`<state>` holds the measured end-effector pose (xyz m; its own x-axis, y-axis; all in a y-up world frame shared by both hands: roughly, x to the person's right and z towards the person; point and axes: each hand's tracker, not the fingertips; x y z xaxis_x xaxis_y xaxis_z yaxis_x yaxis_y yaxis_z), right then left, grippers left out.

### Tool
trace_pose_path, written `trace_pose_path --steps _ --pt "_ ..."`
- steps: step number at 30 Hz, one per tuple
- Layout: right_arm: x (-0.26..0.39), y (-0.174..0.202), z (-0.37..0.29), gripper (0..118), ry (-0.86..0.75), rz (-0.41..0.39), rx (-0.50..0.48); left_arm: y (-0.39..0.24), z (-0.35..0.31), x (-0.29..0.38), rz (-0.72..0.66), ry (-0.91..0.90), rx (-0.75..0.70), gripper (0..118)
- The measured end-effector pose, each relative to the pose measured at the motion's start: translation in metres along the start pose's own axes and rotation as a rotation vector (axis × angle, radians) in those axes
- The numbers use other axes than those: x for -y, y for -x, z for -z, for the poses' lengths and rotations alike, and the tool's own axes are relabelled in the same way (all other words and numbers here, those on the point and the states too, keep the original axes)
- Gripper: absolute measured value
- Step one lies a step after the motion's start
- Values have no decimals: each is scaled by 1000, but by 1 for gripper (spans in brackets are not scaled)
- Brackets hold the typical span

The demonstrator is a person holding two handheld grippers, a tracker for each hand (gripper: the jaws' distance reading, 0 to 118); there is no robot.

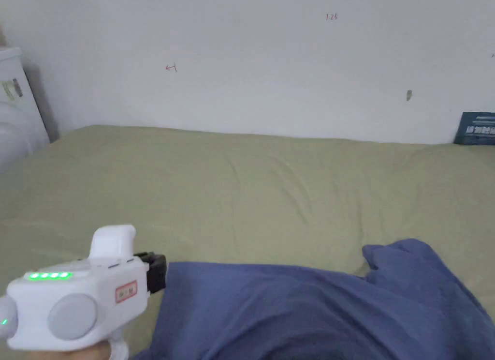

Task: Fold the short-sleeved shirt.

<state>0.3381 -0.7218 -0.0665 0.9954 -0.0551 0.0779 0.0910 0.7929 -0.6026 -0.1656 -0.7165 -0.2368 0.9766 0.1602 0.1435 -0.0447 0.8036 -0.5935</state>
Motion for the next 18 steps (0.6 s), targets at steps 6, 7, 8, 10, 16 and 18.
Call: trace_pose_path --steps 6,7,8,10,16,18 --pt "-18 3 13 0 14 -6 -23 30 140 -49 -51 302 -3 33" --pt "-20 3 16 0 18 -11 -20 32 158 -48 -55 325 -55 53" --pt "-23 1 19 0 25 -16 -9 34 171 -43 -49 355 -55 77" --pt "-32 -4 27 0 34 -14 -5 28 194 -32 -57 383 -83 96" --pt "-73 -17 66 0 79 -30 -39 29 228 -7 -41 472 -116 91" --pt "-96 -32 95 0 115 3 -87 9 209 -7 21 444 -143 80"
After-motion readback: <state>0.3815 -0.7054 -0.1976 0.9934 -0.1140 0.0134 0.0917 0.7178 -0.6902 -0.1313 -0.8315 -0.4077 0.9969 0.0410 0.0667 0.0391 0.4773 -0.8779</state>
